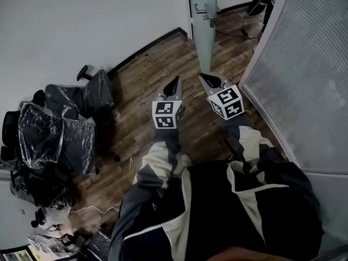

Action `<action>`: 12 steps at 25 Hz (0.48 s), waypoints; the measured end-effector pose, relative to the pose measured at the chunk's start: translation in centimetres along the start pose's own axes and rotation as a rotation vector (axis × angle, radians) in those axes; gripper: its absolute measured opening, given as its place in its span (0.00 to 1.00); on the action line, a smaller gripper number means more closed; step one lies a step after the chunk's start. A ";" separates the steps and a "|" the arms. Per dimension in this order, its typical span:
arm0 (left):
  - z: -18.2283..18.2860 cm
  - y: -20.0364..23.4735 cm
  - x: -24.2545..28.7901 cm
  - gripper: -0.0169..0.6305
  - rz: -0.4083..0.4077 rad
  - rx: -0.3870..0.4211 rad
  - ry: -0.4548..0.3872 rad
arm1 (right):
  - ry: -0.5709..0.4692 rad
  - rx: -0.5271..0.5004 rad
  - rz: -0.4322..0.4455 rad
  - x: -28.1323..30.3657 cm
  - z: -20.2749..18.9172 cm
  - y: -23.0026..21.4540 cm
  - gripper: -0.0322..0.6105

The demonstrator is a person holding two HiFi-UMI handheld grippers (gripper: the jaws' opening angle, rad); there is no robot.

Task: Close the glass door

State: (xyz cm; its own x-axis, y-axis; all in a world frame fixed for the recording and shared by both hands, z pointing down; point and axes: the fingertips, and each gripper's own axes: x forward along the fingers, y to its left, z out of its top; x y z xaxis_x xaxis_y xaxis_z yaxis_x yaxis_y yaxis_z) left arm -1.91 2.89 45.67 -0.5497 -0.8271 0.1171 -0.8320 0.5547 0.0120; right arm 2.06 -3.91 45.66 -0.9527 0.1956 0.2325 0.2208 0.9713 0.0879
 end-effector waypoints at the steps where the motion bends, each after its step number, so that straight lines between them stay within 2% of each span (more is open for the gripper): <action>1: 0.1 1.1 0.5 0.04 -0.013 -0.001 -0.005 | -0.002 -0.002 -0.012 1.3 0.5 0.0 0.06; 6: -0.4 6.1 2.2 0.04 -0.040 -0.003 -0.008 | 0.024 -0.021 -0.041 6.1 1.4 0.3 0.06; 12: 0.7 9.8 5.3 0.04 -0.052 -0.008 -0.025 | 0.032 -0.014 -0.091 9.4 2.4 -2.2 0.06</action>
State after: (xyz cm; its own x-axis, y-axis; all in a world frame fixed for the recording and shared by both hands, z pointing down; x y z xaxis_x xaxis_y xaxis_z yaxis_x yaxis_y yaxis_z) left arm -12.98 3.86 45.69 -0.5079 -0.8566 0.0913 -0.8587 0.5119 0.0258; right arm -7.88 -3.86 45.37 -0.9617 0.1021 0.2542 0.1371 0.9828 0.1238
